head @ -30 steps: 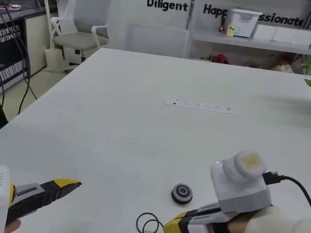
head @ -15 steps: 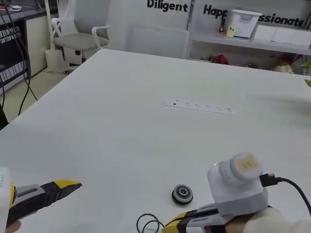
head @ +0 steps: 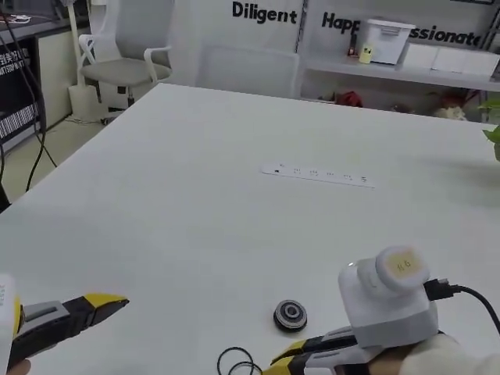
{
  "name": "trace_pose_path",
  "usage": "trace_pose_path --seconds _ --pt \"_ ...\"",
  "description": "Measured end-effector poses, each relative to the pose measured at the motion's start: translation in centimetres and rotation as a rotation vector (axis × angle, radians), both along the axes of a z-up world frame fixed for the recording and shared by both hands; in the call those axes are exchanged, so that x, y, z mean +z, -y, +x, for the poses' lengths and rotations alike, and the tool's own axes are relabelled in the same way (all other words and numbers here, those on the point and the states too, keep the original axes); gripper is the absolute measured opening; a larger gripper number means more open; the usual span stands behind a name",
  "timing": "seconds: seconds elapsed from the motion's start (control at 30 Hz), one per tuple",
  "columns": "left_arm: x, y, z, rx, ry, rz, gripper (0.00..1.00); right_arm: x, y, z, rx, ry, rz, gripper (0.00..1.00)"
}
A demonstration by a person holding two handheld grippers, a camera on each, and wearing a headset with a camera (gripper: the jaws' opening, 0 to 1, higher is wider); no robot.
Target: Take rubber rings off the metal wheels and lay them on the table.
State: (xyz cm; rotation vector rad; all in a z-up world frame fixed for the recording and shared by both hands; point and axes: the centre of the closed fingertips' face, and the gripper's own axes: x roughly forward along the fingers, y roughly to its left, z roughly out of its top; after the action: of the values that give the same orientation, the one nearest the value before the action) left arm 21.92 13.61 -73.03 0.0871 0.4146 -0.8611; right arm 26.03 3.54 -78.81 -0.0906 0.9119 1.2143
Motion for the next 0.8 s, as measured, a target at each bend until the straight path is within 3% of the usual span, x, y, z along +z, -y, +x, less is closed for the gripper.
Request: trace_pose_path --seconds 0.8 --pt "1.0 0.0 0.0 -0.013 0.027 0.013 0.97 4.7 3.6 1.0 -0.047 0.107 0.041 0.25"
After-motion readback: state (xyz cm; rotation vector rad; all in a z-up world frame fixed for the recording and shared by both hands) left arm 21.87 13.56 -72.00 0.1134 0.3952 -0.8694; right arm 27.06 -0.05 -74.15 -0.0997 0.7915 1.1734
